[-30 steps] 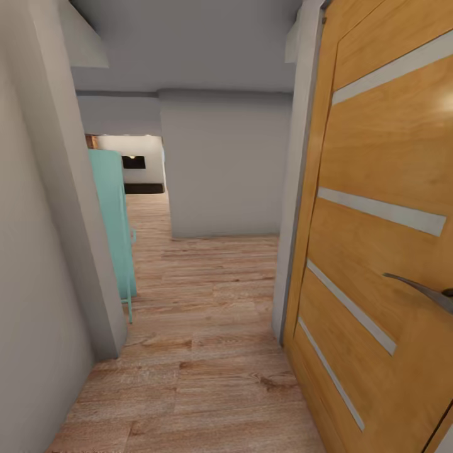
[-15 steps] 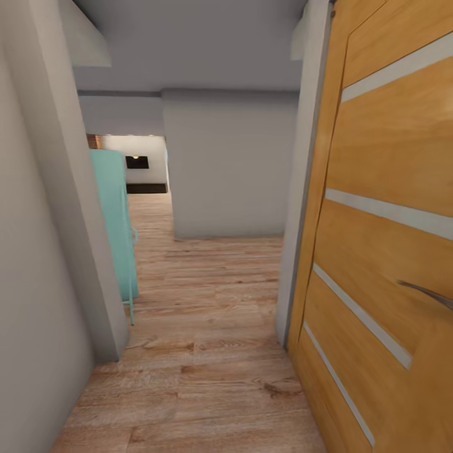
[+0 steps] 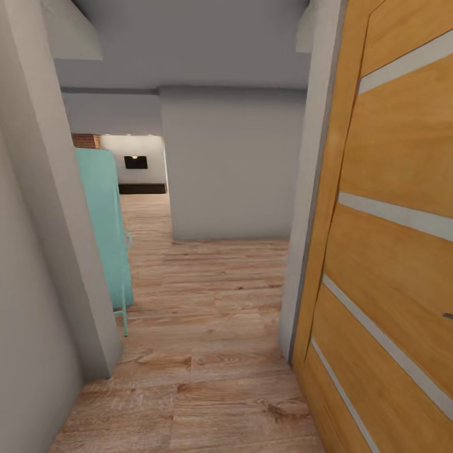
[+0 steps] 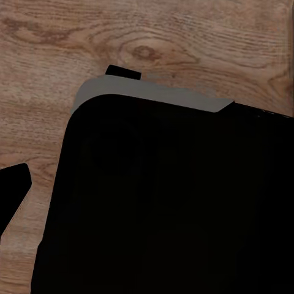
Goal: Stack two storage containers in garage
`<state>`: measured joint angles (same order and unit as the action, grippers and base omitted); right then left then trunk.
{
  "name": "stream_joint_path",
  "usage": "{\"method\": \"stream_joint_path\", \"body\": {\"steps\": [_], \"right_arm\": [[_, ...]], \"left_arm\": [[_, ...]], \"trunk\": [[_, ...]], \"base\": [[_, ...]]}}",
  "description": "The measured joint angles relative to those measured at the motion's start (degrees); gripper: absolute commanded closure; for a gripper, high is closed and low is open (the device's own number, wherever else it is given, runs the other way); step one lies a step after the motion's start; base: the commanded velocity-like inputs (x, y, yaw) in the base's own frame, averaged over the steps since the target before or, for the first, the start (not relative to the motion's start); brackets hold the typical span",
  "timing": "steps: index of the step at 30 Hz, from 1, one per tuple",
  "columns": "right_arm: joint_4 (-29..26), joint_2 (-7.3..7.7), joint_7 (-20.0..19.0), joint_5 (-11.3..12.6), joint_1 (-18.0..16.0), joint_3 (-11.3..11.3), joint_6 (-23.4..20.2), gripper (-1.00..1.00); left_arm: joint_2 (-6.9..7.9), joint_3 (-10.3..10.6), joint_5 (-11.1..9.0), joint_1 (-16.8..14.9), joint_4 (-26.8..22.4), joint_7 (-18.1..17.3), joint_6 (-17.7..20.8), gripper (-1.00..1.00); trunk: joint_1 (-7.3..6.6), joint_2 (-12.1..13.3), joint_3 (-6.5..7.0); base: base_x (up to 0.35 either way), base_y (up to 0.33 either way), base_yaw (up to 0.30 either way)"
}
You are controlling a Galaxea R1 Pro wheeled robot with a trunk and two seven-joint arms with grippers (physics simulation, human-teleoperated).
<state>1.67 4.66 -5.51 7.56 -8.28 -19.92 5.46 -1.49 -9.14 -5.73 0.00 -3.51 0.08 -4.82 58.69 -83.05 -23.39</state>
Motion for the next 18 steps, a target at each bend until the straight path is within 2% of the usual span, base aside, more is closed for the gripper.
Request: {"method": "stream_joint_path", "body": {"steps": [18], "right_arm": [[0.0,0.0,0.0,0.03,0.0,-0.03,0.0,-1.0]], "left_arm": [[0.19,-0.09,-0.09,0.0,0.03,0.05,0.27,-1.0]], "trunk": [[0.0,0.0,0.0]], "base": [[0.324,0.074,0.0]]}}
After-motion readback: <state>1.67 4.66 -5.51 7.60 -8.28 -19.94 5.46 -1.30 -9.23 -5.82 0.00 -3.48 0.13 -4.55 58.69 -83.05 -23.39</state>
